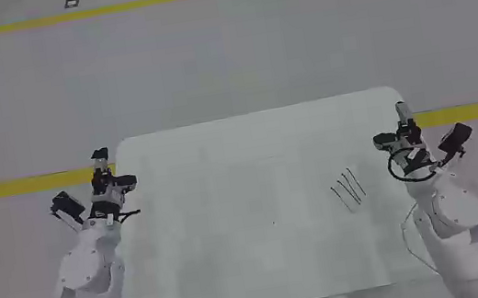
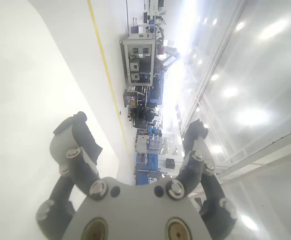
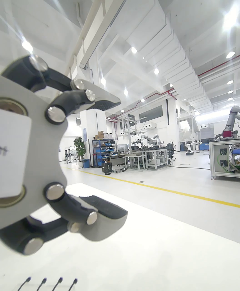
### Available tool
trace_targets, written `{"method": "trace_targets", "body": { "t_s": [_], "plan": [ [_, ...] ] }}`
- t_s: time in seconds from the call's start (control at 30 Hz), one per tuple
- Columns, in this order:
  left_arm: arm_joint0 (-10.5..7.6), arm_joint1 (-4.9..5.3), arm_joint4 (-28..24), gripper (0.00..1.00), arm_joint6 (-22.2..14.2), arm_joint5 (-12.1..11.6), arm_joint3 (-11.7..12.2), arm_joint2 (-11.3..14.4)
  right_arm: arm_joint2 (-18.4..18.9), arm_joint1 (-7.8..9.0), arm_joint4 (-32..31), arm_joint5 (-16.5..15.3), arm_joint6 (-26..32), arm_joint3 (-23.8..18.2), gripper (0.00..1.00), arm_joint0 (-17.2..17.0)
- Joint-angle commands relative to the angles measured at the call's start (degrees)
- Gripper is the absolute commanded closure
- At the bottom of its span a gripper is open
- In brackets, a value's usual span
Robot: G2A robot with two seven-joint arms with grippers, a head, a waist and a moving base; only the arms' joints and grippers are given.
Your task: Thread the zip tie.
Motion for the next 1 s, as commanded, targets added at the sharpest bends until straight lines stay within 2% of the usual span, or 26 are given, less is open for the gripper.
{"method": "trace_targets", "body": {
  "t_s": [0.0,0.03,0.07,0.1,0.13,0.17,0.2,0.3,0.57,0.73,0.77,0.97],
  "plan": [
    [0.00,0.00,0.0,0.00,0.0,0.0,0.0,0.0,0.0,0.00,0.0,0.0,0.0,0.0,0.22,0.0],
    [0.00,0.00,0.0,0.22,0.0,0.0,0.0,0.0,0.0,0.00,0.0,0.0,0.0,0.0,0.22,0.0],
    [0.00,0.00,0.0,0.00,0.0,0.0,0.0,0.0,0.0,0.00,0.0,0.0,0.0,0.0,0.00,0.0],
    [0.00,0.00,0.0,0.22,0.0,0.0,0.0,0.0,0.0,0.00,0.0,0.0,0.0,0.0,0.22,0.0],
    [0.00,0.00,0.0,0.00,0.0,0.0,0.0,0.0,0.0,0.00,0.0,0.0,0.0,0.0,0.00,0.0],
    [0.00,0.00,0.0,0.00,0.0,0.0,0.0,0.0,0.0,0.00,0.0,0.0,0.0,0.0,0.22,0.0],
    [0.00,0.00,0.0,0.00,0.0,0.0,0.0,0.0,0.0,0.00,0.0,0.0,0.0,0.0,0.00,0.0],
    [0.00,0.00,0.0,0.00,0.0,0.0,0.0,0.0,0.5,0.07,-1.2,-0.7,1.0,0.1,0.00,0.3],
    [0.00,0.00,0.0,0.00,0.0,0.0,0.0,0.0,3.5,0.48,-3.6,-1.6,8.6,0.3,0.00,1.1],
    [0.00,0.00,0.0,0.00,0.0,0.0,0.0,0.0,4.0,1.34,-14.6,-4.9,17.9,-1.1,0.00,0.3],
    [0.00,0.00,0.0,0.00,0.0,0.0,0.0,0.0,4.1,1.67,-18.8,-7.6,21.0,-1.5,0.00,0.0],
    [0.00,0.00,0.0,0.00,0.0,0.0,0.0,0.0,4.1,1.71,-19.3,-8.3,21.5,-1.5,0.00,-0.1]
  ]
}}
